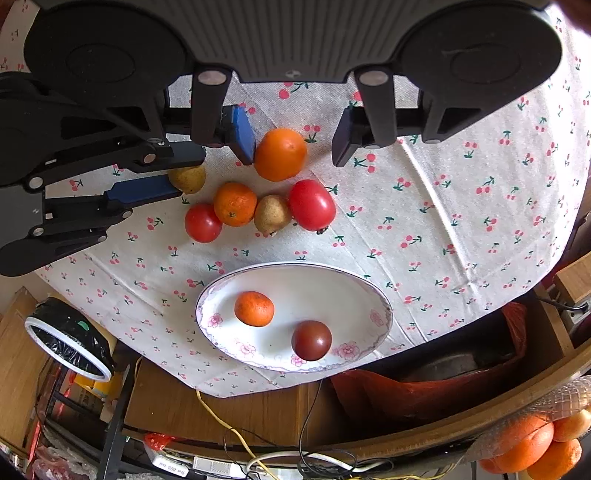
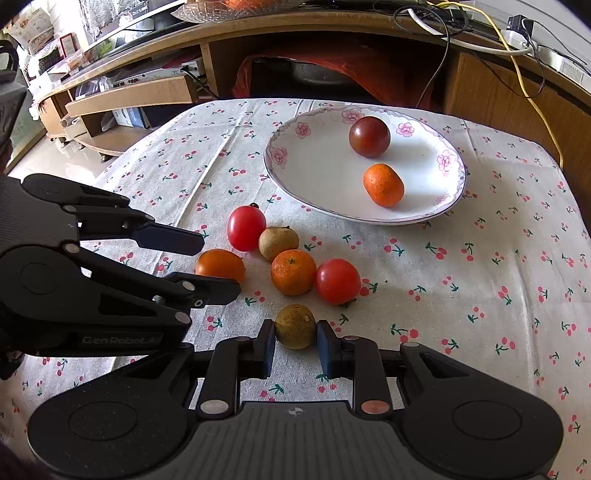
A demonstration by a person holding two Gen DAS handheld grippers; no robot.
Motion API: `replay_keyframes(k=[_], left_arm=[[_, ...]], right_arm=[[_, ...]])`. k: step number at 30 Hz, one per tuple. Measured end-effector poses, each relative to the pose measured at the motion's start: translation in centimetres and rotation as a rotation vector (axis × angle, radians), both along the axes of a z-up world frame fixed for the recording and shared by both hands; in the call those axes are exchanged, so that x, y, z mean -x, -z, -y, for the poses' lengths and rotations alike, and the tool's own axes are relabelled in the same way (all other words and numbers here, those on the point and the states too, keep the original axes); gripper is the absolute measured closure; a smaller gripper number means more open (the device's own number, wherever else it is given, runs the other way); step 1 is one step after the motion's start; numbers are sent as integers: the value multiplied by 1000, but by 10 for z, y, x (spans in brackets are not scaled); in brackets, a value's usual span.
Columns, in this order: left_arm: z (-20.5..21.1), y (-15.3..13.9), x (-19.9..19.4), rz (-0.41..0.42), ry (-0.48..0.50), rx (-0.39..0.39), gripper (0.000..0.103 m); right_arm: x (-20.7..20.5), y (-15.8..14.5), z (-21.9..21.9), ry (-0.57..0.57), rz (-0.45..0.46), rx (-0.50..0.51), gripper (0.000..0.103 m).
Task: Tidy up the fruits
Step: 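Grasp the orange fruit with the left tool while the right tool grasps a small brown fruit, then carry the orange fruit in the left tool to the bowl while the right tool carries the brown fruit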
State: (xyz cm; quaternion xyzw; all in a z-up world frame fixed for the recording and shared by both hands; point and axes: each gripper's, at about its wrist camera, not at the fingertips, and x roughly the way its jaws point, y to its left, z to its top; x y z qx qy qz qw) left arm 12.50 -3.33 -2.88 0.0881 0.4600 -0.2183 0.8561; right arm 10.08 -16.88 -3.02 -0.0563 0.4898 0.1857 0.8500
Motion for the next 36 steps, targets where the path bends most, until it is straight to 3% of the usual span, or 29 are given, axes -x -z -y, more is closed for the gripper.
replay_keyframes(k=[12,25,36], left_arm=[[13,4,-1,-3,17,-23,64],[11,3,5,-8,12,-34,64],[15,3,2,-5,-1,-50,64]], right_arm=[[-1,-1,3,6,-9,-5,83],[-2,1,1,-5,-12,1,79],[-3,0,3,0,-16,-3,81]])
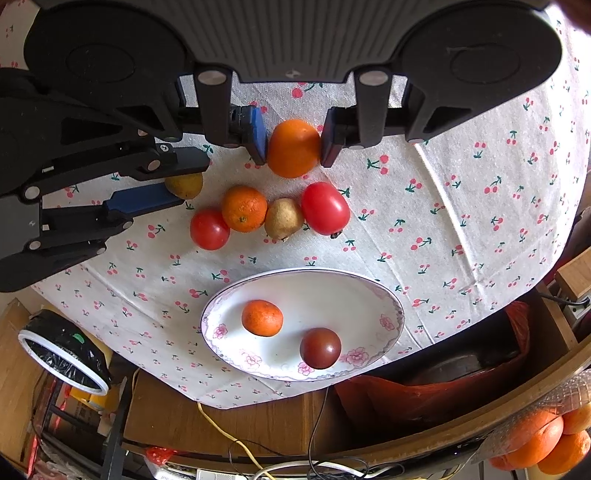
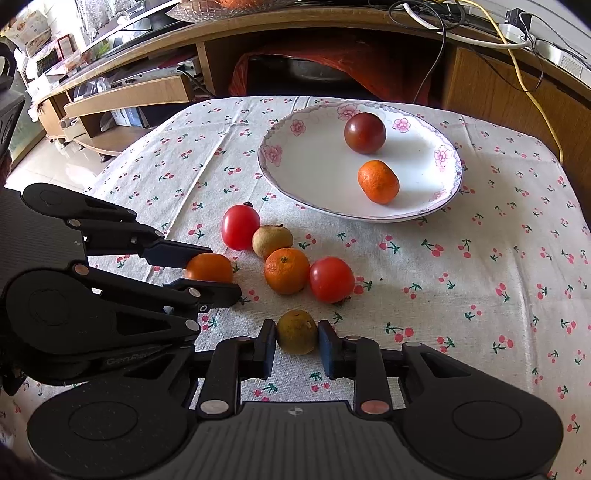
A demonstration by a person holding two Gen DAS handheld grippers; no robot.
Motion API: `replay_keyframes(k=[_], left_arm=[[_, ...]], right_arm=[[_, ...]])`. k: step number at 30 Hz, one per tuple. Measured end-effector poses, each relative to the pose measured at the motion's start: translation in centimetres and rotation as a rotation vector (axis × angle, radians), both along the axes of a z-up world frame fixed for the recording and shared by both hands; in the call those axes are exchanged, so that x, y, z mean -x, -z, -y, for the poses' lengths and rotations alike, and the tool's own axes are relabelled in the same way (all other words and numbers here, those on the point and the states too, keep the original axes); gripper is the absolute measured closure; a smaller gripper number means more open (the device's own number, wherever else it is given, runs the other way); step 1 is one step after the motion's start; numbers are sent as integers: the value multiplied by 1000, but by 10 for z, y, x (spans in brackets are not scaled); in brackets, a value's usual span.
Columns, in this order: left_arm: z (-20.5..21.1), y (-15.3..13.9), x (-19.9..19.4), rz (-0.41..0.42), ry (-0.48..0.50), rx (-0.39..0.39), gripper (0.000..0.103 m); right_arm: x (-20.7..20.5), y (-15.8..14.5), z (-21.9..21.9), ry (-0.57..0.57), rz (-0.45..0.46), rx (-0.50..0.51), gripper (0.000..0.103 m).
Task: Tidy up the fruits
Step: 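Carry the orange fruit in the left tool to the bowl while the right tool carries the brown fruit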
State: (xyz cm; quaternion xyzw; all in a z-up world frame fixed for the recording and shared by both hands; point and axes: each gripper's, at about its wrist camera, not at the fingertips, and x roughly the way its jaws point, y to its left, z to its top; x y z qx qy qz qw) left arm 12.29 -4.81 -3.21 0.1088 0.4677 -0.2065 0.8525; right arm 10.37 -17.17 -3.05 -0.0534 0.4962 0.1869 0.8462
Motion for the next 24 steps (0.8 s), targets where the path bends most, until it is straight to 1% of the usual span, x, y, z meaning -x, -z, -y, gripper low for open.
replay_keyframes(k=[13,20,24], left_arm=[[0,-2,6,-1,-5,-14,66],[1,-2,5,7,-5,-16,66],[2,-2,3,3,-4,-3,67]], right_arm=[[3,-1,-3,-13,-3,10,82],[3,-3,1,3,-2,0,82],[1,-4,4,15,1,-5,82]])
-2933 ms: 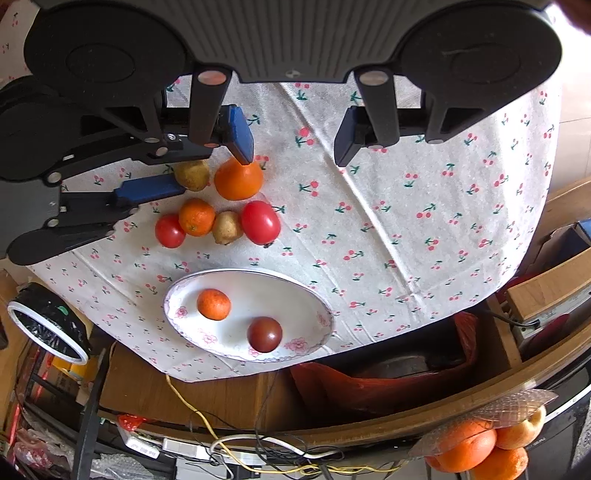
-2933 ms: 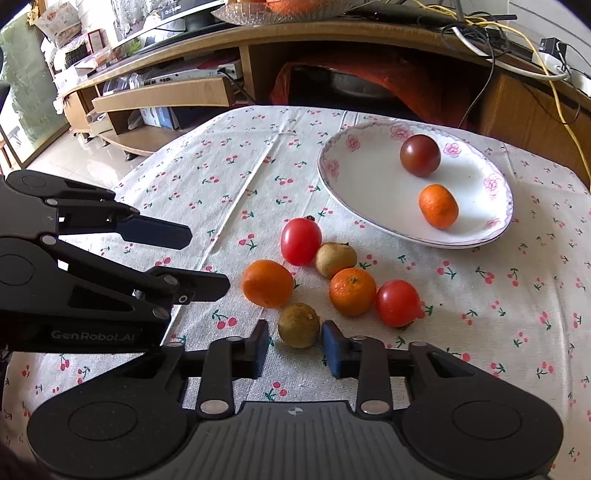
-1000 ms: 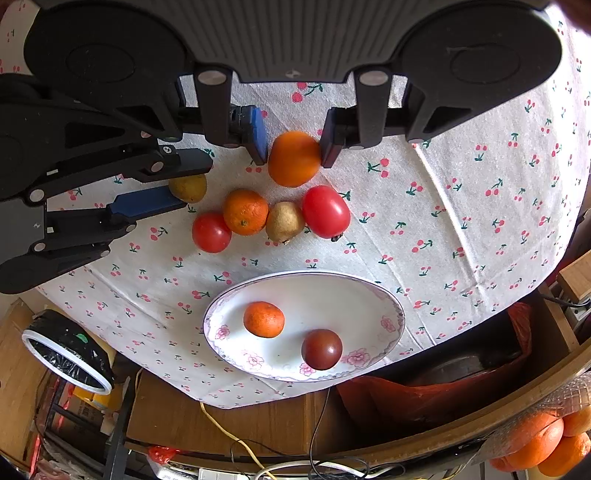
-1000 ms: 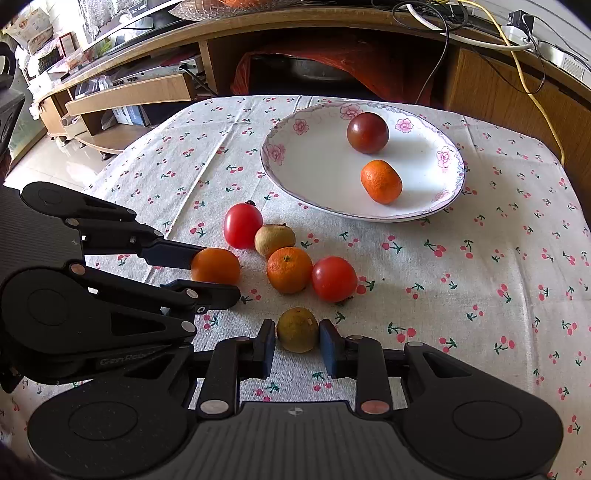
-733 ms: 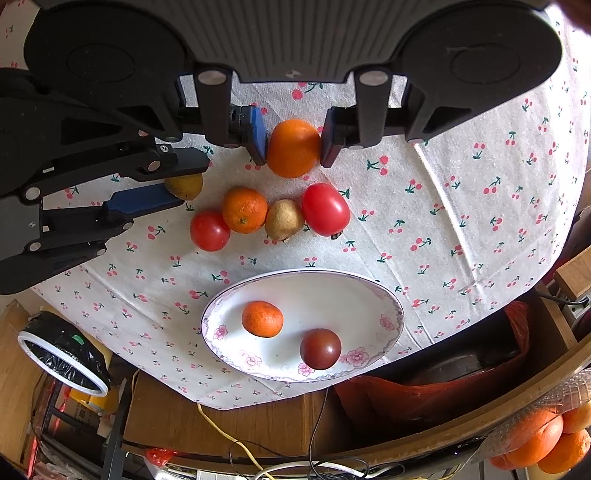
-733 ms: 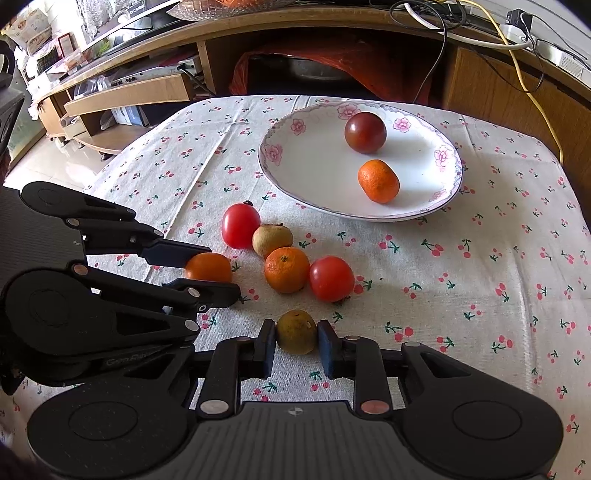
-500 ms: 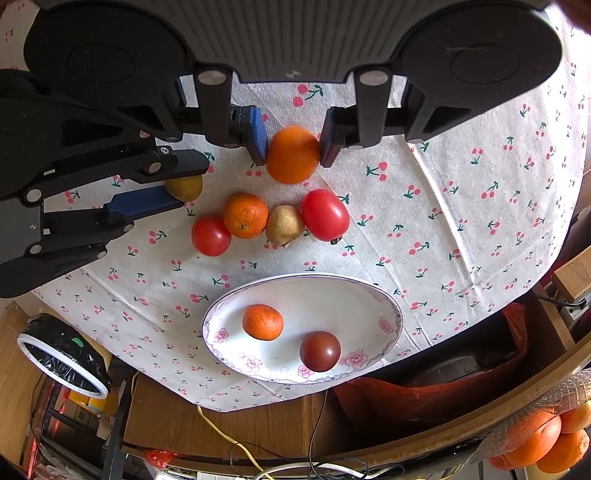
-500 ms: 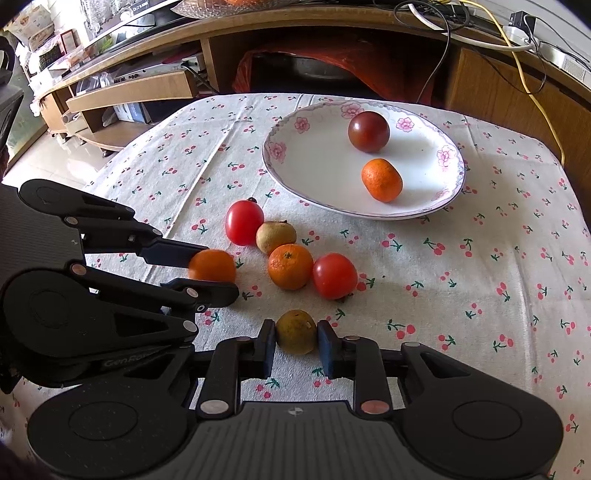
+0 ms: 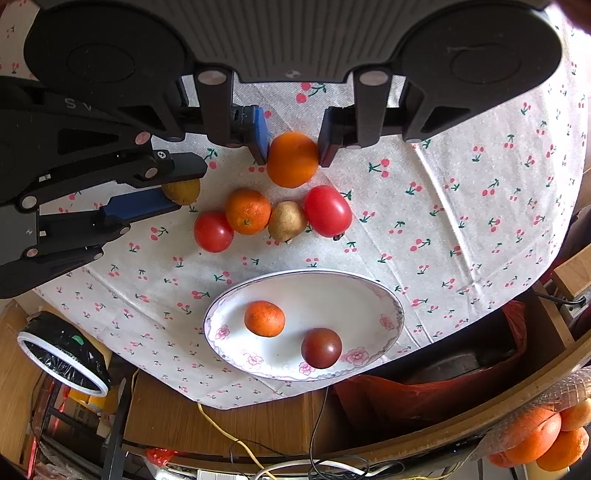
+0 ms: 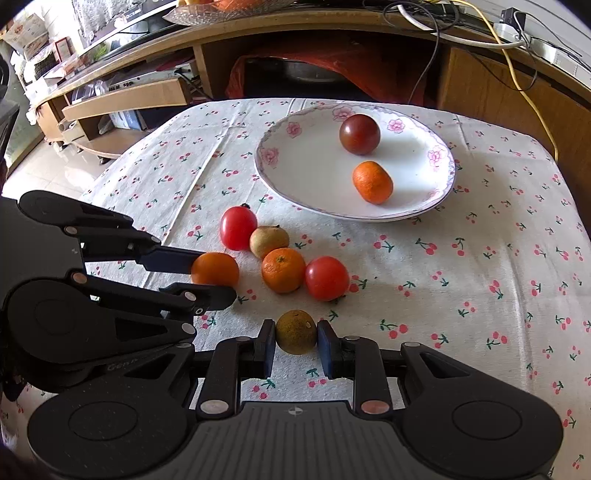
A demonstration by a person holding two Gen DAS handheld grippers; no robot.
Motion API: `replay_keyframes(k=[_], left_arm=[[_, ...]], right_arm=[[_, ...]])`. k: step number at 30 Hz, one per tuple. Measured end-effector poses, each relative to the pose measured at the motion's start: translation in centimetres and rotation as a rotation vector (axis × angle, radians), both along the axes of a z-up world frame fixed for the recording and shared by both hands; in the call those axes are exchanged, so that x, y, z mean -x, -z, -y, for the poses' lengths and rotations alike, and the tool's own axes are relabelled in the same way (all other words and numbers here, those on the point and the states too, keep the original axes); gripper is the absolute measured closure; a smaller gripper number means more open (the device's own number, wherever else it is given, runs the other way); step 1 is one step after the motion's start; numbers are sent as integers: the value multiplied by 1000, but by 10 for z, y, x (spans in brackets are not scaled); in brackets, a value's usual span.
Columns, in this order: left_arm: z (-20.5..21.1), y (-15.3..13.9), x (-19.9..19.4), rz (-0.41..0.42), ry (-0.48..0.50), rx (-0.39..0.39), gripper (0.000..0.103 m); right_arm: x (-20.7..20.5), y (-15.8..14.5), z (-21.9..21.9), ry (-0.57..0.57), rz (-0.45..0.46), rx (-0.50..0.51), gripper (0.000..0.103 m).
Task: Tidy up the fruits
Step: 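Carry the orange fruit in the left tool to the bowl while the right tool carries the brown fruit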
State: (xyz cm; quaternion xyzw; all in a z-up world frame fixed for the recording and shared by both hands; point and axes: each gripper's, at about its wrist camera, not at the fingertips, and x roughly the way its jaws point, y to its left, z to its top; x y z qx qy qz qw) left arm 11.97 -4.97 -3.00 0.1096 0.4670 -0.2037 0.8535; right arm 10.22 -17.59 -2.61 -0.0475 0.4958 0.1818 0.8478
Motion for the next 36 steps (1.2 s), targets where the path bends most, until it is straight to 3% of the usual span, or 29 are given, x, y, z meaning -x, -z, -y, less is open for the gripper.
replay_keyframes(k=[24,36], left_arm=[[0,-29,-11,70,-17,45,67],[5,-49,-35,133,-44,63,67]], right_arm=[[-7,-26,1,24,79,12,82],[-30,-43,3,38,141,24,82]])
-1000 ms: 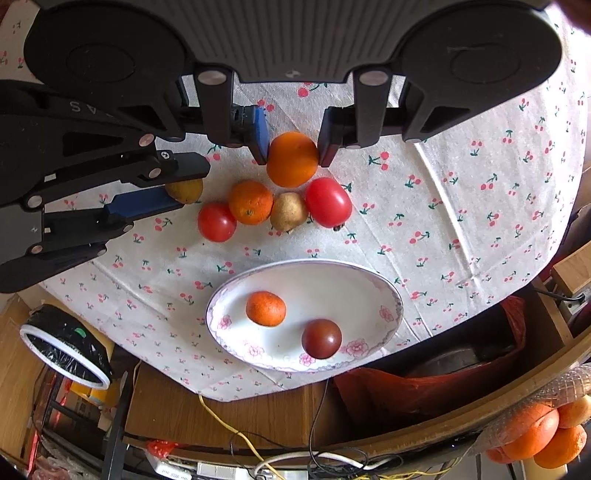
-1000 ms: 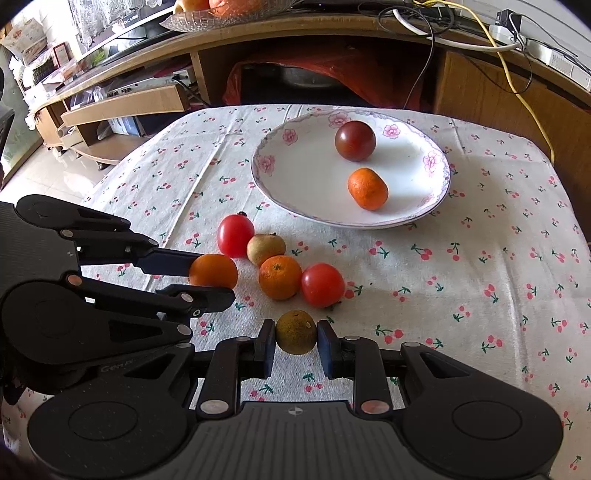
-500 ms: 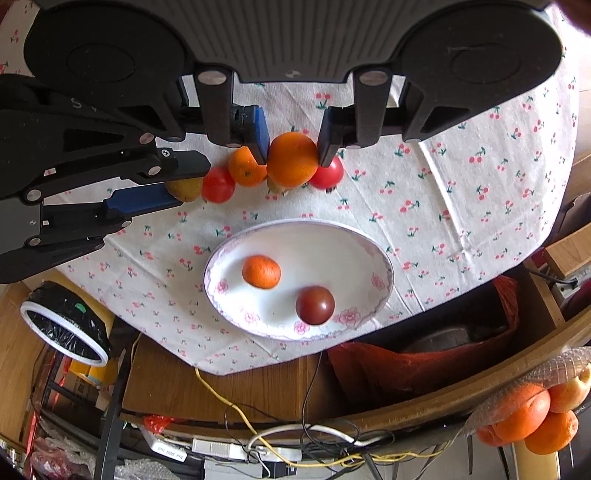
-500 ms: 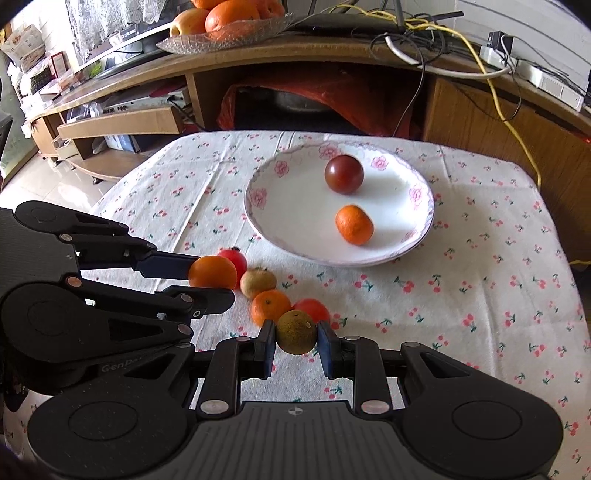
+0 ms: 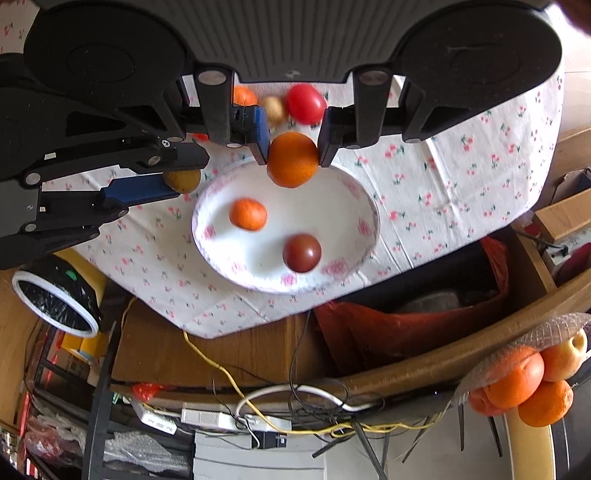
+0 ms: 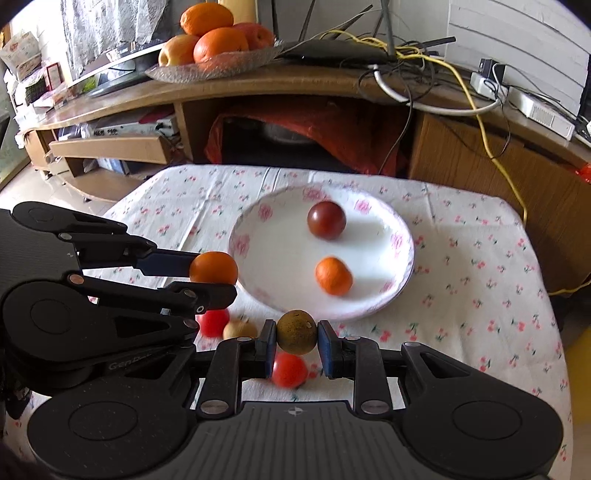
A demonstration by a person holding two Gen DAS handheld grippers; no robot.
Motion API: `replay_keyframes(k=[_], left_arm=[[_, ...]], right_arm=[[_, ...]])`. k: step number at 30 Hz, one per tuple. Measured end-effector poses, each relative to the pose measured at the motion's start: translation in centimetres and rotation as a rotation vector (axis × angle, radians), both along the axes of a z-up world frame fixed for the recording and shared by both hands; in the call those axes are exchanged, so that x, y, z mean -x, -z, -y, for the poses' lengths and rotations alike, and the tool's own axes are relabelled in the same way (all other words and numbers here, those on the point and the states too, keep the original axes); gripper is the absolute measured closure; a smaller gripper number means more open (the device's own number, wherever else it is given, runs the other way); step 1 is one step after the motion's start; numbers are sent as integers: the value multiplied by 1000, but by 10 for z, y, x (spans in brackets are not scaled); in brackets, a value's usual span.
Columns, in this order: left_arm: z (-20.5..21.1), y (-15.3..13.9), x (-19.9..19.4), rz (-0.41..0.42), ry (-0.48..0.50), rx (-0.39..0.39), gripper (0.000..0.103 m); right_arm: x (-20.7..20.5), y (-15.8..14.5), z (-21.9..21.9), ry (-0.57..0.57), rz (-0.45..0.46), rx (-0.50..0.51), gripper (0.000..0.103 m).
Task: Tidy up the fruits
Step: 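Carry the orange fruit in the left tool to the bowl while the right tool carries the brown fruit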
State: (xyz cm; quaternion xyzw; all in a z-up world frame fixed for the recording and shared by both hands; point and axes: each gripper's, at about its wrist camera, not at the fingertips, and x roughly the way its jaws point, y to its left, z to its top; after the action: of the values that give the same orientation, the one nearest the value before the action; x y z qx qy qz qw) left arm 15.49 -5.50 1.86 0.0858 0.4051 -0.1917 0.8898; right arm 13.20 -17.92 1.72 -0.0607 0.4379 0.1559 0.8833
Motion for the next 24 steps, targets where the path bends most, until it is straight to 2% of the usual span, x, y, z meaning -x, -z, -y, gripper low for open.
replay_keyframes(k=[15,24], left_arm=[[11,-3,-32,31,-4,-25,67],[14,5,-49,22,-15,-35,67]], right_arm=[[-28,-1,6,16,36,24,82],[-48,8,8,16,32,27,82]])
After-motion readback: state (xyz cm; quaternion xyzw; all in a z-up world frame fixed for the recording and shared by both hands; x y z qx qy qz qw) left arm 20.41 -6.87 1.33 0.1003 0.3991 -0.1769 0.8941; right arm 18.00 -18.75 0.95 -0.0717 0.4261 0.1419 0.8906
